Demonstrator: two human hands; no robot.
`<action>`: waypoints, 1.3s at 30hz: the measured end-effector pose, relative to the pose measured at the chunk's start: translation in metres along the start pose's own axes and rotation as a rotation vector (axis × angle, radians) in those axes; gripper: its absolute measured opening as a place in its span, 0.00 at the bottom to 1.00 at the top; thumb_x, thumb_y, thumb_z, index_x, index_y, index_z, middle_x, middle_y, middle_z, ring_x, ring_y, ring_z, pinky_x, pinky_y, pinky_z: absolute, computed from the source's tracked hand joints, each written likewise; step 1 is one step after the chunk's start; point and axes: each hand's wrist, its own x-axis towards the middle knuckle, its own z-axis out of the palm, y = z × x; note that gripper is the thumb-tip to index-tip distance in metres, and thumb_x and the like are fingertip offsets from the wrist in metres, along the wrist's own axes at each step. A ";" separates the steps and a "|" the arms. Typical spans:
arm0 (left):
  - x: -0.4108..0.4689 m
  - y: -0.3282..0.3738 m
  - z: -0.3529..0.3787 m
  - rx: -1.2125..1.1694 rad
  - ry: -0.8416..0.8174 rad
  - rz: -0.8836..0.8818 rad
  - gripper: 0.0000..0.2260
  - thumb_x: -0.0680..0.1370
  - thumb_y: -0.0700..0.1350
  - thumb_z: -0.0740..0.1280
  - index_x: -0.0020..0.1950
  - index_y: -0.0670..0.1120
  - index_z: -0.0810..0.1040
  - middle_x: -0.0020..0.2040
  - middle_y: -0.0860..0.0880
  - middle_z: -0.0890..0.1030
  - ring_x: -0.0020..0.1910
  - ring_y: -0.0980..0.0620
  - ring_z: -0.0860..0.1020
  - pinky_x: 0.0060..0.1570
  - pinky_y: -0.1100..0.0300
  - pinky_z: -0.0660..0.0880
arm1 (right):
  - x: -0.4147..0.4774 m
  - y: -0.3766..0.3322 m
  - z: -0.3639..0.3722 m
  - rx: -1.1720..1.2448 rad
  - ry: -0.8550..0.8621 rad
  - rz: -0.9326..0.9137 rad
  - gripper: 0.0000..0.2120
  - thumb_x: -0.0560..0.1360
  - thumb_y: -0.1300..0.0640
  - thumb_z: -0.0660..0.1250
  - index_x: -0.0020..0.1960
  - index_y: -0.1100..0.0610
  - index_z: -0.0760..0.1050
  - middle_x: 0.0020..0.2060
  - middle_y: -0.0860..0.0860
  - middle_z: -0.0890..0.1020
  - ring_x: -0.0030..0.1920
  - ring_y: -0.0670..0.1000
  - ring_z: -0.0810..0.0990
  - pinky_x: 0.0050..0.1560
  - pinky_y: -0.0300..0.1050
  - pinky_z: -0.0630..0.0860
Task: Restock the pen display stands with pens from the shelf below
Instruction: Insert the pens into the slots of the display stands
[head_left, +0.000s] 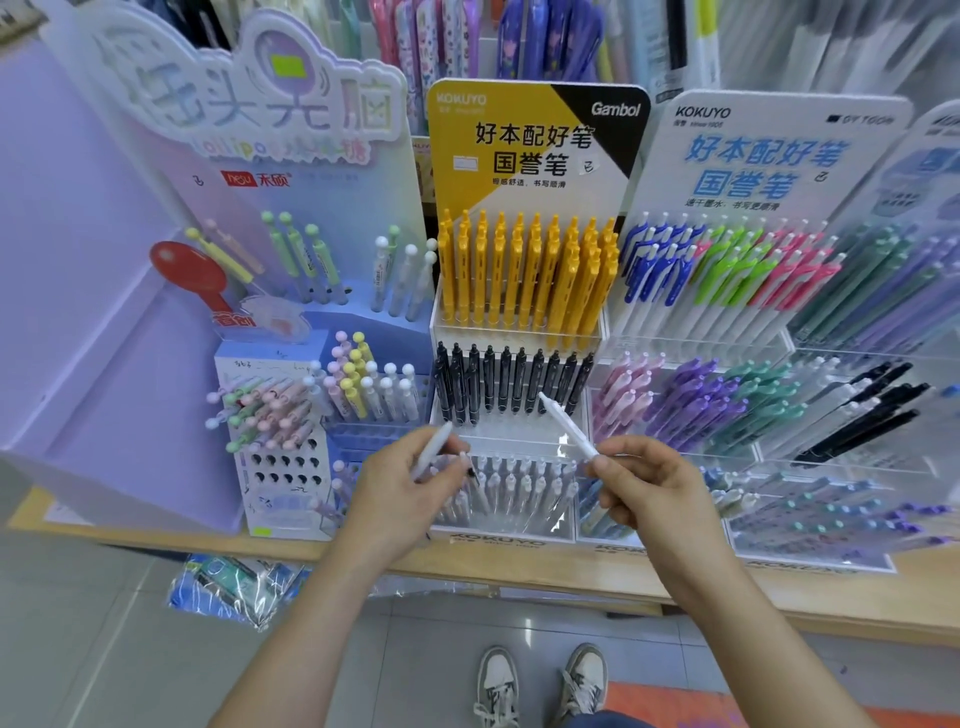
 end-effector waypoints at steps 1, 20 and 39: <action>0.000 0.008 -0.005 -0.047 0.007 0.022 0.03 0.77 0.42 0.70 0.45 0.50 0.79 0.40 0.55 0.83 0.34 0.61 0.78 0.34 0.65 0.75 | 0.000 -0.002 -0.002 0.051 0.001 0.019 0.05 0.75 0.68 0.68 0.47 0.61 0.79 0.35 0.57 0.83 0.30 0.48 0.76 0.30 0.37 0.72; -0.021 0.049 0.002 -0.531 -0.024 -0.077 0.09 0.67 0.48 0.70 0.45 0.47 0.83 0.35 0.51 0.81 0.33 0.58 0.78 0.35 0.68 0.75 | 0.000 -0.035 0.008 0.410 -0.244 -0.044 0.12 0.56 0.60 0.79 0.37 0.57 0.83 0.35 0.55 0.83 0.33 0.49 0.81 0.35 0.37 0.78; -0.029 -0.014 0.003 -0.081 0.107 -0.136 0.09 0.78 0.44 0.68 0.42 0.58 0.80 0.41 0.56 0.85 0.45 0.55 0.83 0.48 0.46 0.79 | 0.002 0.015 0.042 -0.582 -0.331 -0.269 0.07 0.82 0.57 0.60 0.47 0.50 0.74 0.49 0.59 0.80 0.42 0.45 0.84 0.50 0.48 0.81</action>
